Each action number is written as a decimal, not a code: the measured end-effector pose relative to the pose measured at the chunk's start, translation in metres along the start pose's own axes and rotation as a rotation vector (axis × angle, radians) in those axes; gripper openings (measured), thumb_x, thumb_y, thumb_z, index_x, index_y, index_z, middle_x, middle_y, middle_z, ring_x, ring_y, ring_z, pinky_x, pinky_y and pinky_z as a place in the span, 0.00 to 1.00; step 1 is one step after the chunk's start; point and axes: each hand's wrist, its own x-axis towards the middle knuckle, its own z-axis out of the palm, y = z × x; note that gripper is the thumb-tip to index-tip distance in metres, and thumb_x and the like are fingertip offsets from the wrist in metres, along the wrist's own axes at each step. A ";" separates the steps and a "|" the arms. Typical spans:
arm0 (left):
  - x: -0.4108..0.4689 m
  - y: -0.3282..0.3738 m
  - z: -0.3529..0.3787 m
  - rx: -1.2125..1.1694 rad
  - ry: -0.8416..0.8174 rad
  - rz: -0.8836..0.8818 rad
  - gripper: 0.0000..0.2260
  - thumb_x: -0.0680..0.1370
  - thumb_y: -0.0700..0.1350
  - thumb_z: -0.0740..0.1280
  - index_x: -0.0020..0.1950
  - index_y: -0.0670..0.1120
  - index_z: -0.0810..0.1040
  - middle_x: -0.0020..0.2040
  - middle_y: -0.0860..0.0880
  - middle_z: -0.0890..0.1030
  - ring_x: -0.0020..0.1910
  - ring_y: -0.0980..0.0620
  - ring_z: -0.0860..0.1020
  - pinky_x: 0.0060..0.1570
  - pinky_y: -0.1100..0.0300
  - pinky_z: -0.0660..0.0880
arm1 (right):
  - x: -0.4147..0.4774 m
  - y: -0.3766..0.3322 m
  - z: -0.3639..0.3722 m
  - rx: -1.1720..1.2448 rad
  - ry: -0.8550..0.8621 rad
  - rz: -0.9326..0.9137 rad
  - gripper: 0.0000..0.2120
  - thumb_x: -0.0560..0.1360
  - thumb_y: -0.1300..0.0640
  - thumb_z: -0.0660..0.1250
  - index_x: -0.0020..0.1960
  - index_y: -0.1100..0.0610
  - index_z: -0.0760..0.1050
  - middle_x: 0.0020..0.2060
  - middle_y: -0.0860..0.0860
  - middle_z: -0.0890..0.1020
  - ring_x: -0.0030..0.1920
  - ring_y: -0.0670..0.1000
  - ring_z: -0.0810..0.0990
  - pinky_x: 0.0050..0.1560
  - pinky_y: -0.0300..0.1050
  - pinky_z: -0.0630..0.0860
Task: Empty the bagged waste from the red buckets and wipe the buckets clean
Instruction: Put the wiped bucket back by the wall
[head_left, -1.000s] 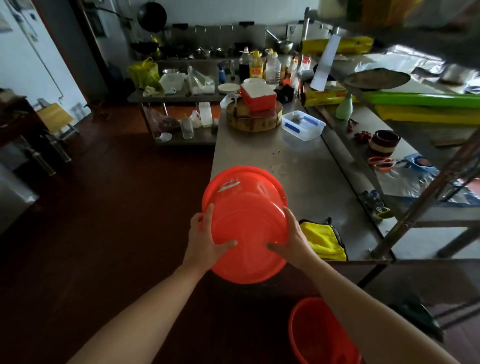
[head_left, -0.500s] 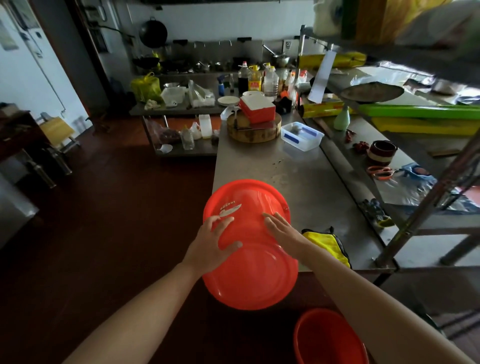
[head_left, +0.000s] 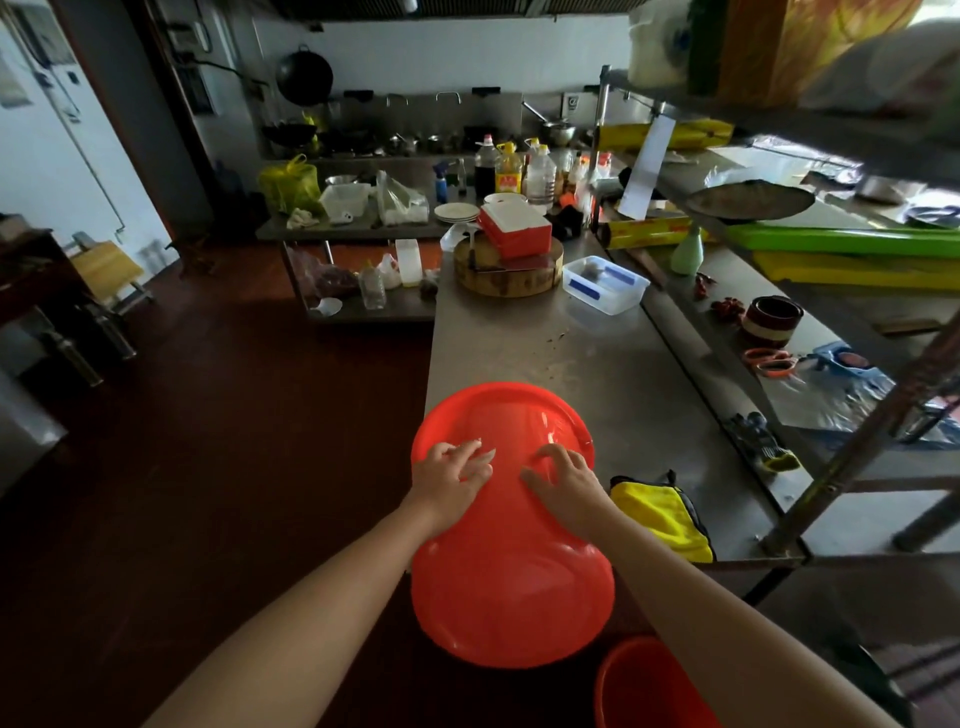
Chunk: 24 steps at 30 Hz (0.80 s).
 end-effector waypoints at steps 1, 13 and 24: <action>0.005 -0.001 0.002 0.036 -0.021 -0.038 0.24 0.82 0.63 0.58 0.78 0.61 0.64 0.77 0.45 0.61 0.78 0.47 0.58 0.75 0.53 0.51 | 0.005 -0.001 0.005 -0.008 0.021 0.005 0.25 0.76 0.33 0.63 0.68 0.44 0.67 0.71 0.54 0.68 0.72 0.63 0.67 0.71 0.58 0.66; 0.063 -0.034 0.017 0.307 0.154 0.141 0.35 0.80 0.69 0.50 0.81 0.58 0.38 0.82 0.46 0.40 0.81 0.44 0.39 0.77 0.43 0.38 | 0.022 0.001 0.045 -0.220 0.015 0.050 0.42 0.66 0.17 0.50 0.75 0.30 0.41 0.81 0.43 0.43 0.81 0.59 0.47 0.71 0.65 0.66; 0.099 -0.005 0.008 0.200 0.076 0.256 0.19 0.80 0.58 0.66 0.64 0.47 0.76 0.62 0.47 0.79 0.65 0.45 0.74 0.63 0.50 0.69 | 0.017 0.023 0.032 -0.014 0.268 0.024 0.22 0.76 0.38 0.68 0.66 0.46 0.74 0.67 0.49 0.74 0.63 0.53 0.76 0.57 0.47 0.76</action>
